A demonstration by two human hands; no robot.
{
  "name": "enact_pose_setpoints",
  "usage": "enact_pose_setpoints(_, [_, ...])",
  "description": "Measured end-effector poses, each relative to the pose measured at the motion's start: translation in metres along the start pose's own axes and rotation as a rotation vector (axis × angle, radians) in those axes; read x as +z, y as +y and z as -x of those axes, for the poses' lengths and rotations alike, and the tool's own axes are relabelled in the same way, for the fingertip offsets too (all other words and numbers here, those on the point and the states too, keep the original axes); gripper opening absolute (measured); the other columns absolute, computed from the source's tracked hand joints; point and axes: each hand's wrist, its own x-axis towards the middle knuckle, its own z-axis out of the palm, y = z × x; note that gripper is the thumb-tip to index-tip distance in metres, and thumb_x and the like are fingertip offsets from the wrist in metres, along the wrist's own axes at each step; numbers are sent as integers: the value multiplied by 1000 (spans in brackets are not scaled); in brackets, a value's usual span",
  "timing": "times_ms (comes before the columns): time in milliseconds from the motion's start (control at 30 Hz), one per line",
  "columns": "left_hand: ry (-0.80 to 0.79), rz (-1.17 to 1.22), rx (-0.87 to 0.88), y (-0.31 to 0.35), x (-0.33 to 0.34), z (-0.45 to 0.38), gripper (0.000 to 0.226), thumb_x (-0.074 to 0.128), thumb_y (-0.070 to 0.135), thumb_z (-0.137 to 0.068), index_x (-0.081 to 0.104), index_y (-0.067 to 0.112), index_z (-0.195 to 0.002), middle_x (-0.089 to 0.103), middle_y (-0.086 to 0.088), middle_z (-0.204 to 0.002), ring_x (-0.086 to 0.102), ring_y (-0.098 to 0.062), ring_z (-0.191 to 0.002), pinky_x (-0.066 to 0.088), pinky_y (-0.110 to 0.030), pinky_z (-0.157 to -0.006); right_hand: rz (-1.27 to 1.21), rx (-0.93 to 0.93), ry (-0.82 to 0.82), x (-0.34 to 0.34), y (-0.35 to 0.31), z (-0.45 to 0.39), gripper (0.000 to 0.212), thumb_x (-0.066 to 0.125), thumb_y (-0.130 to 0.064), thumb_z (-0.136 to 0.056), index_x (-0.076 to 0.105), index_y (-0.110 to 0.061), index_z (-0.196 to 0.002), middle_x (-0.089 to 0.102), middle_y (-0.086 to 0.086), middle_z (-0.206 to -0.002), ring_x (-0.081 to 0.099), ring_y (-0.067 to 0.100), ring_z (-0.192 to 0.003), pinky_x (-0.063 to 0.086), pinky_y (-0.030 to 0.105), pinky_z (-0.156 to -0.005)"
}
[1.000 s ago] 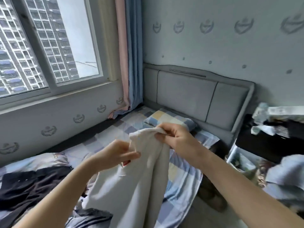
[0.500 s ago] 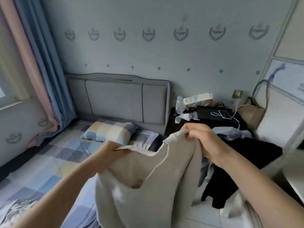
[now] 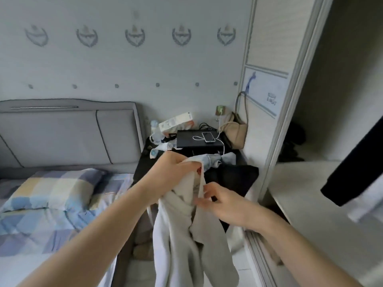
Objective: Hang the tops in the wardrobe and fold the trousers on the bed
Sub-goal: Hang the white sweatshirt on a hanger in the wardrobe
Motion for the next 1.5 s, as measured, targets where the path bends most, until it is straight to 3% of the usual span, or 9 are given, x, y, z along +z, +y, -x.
enact_pose_setpoints(167, [-178, -109, 146, 23, 70, -37, 42, 71, 31, -85, 59, 16, -49, 37, 5, -47, 32, -10, -45, 27, -19, -45, 174, 122, 418, -22, 67, 12, 17, 50, -36, -92, 52, -18, -91, 62, 0, -87, 60, 20, -82, 52, 41, -75])
enact_pose_setpoints(333, [-351, -278, 409, 35, 114, -76, 49, 75, 28, -82, 42, 7, -52, 32, -8, -56, 28, -10, -48, 23, -21, -46, -205, 292, 719, -95, 110, 54, 30, 54, -16, -93, 48, -16, -64, 43, -4, -57, 43, 14, -58, 29, 19, -46])
enact_pose_setpoints(533, [-473, -370, 487, 7, 176, -153, 35, 78, 29, -80, 57, 4, -66, 45, 4, -56, 41, -7, -53, 30, -21, -53, -635, 373, 789, -150, 114, 76, 43, 68, -20, -70, 57, 14, -94, 58, 16, -81, 58, 28, -76, 40, 34, -71])
enact_pose_setpoints(733, [-554, -513, 592, -3, 229, -230, 3, 71, 11, -81, 70, 14, -80, 55, 4, -77, 52, -14, -74, 34, -19, -64, -753, 398, 930, -187, 102, 68, 31, 62, -19, -88, 65, 8, -103, 65, 31, -104, 64, 45, -99, 48, 52, -93])
enact_pose_setpoints(900, [-610, -426, 462, 21, 251, -269, 34, 63, 15, -89, 52, 16, -57, 52, 5, -57, 53, -8, -58, 41, -11, -56, -706, 357, 1120, -225, 87, 45, 18, 62, -15, -88, 70, 1, -89, 71, 23, -90, 68, 36, -83, 52, 40, -78])
enact_pose_setpoints(1067, [-936, 457, -359, 47, 269, -319, 16, 56, 0, -94, 64, -6, -106, 70, -21, -96, 70, -31, -83, 61, -37, -64, -520, 347, 1338, -254, 85, 13, 22, 64, -17, -88, 66, 3, -78, 67, 17, -76, 64, 27, -72, 47, 34, -73])
enact_pose_setpoints(1133, [-1018, 627, -496, 58, 269, -332, 22, 55, -1, -93, 61, -4, -114, 68, -21, -104, 68, -31, -88, 61, -42, -67, -422, 370, 1428, -263, 92, 5, 30, 63, -23, -89, 63, 5, -79, 63, 20, -74, 61, 26, -72, 45, 35, -73])
enact_pose_setpoints(1333, [-1354, 530, -321, 89, 259, -367, 31, 62, 19, -85, 73, 12, -113, 70, -16, -113, 69, -29, -94, 57, -41, -80, -264, 492, 1593, -283, 109, -3, 37, 60, -39, -89, 65, -2, -88, 66, 22, -91, 64, 40, -89, 51, 52, -84])
enact_pose_setpoints(1500, [-1395, 354, -156, 118, 255, -412, 50, 79, 24, -79, 66, -2, -119, 64, -27, -121, 68, -37, -100, 59, -41, -79, -233, 513, 1638, -299, 121, -8, 41, 60, -44, -88, 65, -3, -92, 64, 26, -100, 60, 44, -96, 48, 61, -85])
